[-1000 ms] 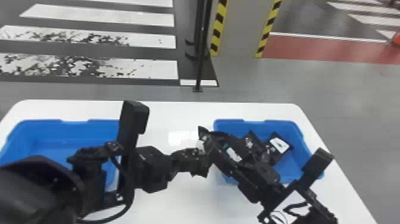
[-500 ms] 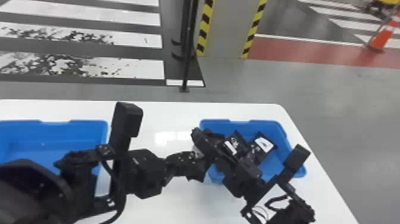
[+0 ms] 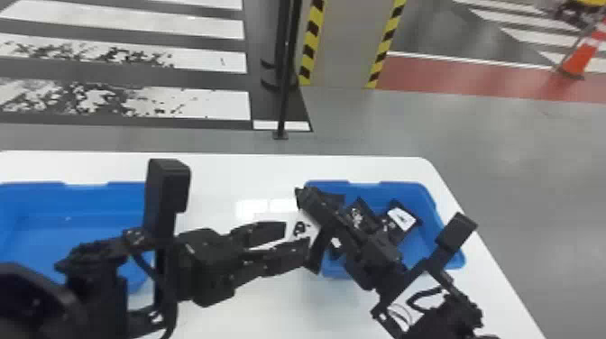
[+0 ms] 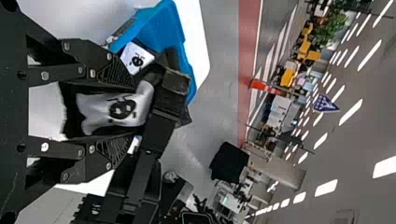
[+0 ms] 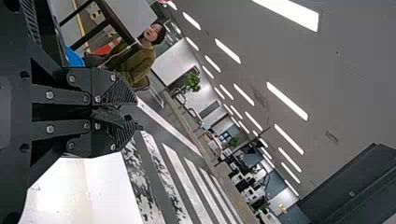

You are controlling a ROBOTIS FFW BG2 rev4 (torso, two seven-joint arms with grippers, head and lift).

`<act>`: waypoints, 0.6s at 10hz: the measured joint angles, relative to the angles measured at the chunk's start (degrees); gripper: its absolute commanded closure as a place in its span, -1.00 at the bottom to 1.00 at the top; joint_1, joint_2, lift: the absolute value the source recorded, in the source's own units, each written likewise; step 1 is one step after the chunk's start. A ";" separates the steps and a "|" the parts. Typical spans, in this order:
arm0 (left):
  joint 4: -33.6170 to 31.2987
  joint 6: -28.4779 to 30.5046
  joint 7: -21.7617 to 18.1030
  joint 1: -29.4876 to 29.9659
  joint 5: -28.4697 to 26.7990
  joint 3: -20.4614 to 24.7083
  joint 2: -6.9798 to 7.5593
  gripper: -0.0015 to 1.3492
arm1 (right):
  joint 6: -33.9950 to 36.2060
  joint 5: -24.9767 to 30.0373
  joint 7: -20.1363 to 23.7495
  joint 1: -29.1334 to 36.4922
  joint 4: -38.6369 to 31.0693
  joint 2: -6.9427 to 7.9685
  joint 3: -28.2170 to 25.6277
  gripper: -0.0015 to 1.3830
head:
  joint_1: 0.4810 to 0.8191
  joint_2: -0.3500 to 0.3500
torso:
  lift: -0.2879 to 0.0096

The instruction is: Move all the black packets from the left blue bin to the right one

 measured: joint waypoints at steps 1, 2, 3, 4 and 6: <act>-2.87 -0.63 -0.01 4.08 -0.89 3.48 -0.69 -0.81 | -0.02 0.26 0.01 -1.51 1.79 -0.13 -1.42 0.85 | 0.27 -0.57 | -0.01; -6.10 -1.86 -0.01 8.24 -2.04 6.86 -1.44 -0.81 | -0.02 1.35 0.04 -3.31 4.25 -0.31 -3.20 0.85 | 0.27 -0.56 | -0.01; -8.61 -4.14 0.07 11.97 -2.82 9.63 -2.19 -0.81 | -0.02 3.36 0.05 -4.90 6.82 -0.39 -5.99 0.85 | 0.27 -0.57 | -0.01; -10.23 -6.03 0.08 15.07 -3.05 11.83 -2.92 -0.81 | -0.02 5.50 0.08 -6.15 9.42 -0.40 -9.30 0.85 | 0.27 -0.64 | -0.01; -12.78 -8.43 0.08 21.20 -2.93 15.63 -3.86 -0.81 | -0.02 10.61 0.08 -8.63 15.30 -0.50 -15.39 0.57 | 0.27 -0.80 | -0.01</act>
